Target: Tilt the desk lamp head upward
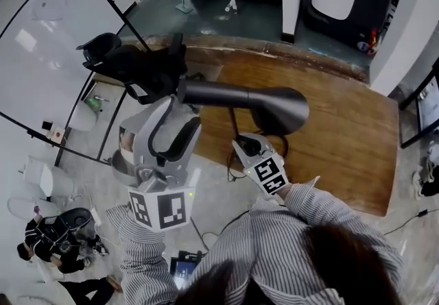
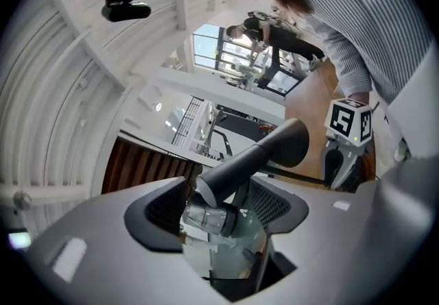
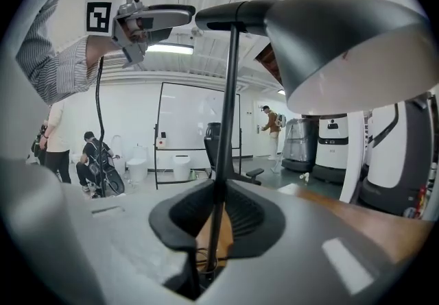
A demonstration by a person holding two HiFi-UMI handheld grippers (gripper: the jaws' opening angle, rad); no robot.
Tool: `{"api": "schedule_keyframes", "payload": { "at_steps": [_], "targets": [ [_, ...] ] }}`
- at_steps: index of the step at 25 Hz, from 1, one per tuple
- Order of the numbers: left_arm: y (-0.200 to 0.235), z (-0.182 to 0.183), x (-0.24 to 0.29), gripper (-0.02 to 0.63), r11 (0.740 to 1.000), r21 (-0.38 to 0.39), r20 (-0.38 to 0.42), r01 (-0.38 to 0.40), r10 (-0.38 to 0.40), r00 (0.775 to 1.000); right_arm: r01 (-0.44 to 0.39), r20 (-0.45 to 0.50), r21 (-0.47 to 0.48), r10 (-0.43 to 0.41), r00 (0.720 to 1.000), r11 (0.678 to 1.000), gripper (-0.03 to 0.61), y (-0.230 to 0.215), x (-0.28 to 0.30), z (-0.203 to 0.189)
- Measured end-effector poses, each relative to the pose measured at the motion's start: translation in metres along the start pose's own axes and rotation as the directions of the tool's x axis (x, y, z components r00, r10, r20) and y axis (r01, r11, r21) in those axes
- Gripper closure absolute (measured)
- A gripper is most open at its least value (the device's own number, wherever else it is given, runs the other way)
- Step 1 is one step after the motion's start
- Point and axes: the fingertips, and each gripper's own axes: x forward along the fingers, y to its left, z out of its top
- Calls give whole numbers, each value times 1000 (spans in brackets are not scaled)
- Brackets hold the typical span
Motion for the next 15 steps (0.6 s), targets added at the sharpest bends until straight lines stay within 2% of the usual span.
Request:
{"api": "schedule_keyframes", "payload": {
  "at_steps": [3,7,11,15],
  "targets": [
    [2,8,11,315,988,145,-2,56,-56,998,-8,-1,4,8,1000,1000,531,0,0,-2],
    [-5,8,28,313,939,302,-64,165,-153,986,-17,1,7,17,1000,1000,531,0,0,-2],
    [-10,-1,38,311,896,371,-122,245,-215,969,-23,4,8,23,1000,1000,531,0,1,0],
    [-12,-3,42,316,873,404,-142,273,-236,961,-27,9,15,27,1000,1000,531,0,0,-1]
  ]
}}
